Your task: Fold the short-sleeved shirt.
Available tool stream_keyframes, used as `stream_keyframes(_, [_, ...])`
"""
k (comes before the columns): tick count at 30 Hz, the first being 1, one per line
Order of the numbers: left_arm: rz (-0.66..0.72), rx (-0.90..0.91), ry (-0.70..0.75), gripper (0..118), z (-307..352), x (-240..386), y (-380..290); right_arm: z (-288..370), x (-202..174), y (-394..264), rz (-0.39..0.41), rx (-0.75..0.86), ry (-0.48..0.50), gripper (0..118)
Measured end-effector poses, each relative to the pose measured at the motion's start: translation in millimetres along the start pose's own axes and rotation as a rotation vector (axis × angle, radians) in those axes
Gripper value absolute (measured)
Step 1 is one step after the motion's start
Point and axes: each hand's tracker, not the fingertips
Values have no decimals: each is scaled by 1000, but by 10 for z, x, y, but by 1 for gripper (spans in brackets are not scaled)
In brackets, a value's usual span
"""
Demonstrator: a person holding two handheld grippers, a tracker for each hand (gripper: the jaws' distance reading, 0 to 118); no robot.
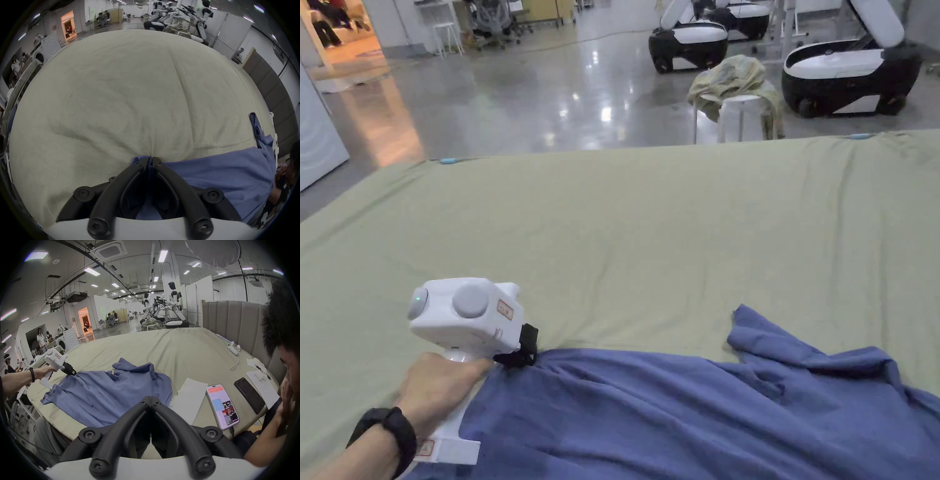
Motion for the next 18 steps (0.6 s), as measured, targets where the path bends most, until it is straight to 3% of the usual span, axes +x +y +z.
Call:
stream_keyframes(2, [-50,66,28,5,52,67,-42,-24,1,-9,-43,-34,-10,0])
stream_keyframes(3, [-75,67,36,5,67,107,-69,-61,21,-24,-103,-83,-16,3])
stream_keyframes(4, [-114,103,48,5,105,142,-101,-98,44,-45,-164,-129,-10,16])
stream_keyframes(6, [-118,167,25,5,232,152,-142,-178,134,-189,-305,-214,43,64])
stream_keyframes(7, [-85,179,-22,5,310,113,-130,-187,149,-252,-369,-220,61,70])
stream_keyframes(10, [-46,183,-45,5,462,106,-122,-228,169,-418,-475,-229,50,70])
stream_keyframes(12, [-35,197,-49,5,490,96,-124,-301,184,-512,-492,-230,62,70])
stream_keyframes(17, [-17,209,-70,5,462,108,-118,-654,112,-550,-461,-298,47,68])
stream_keyframes(18, [-3,221,-79,5,502,99,-127,-651,93,-527,-420,-290,3,53])
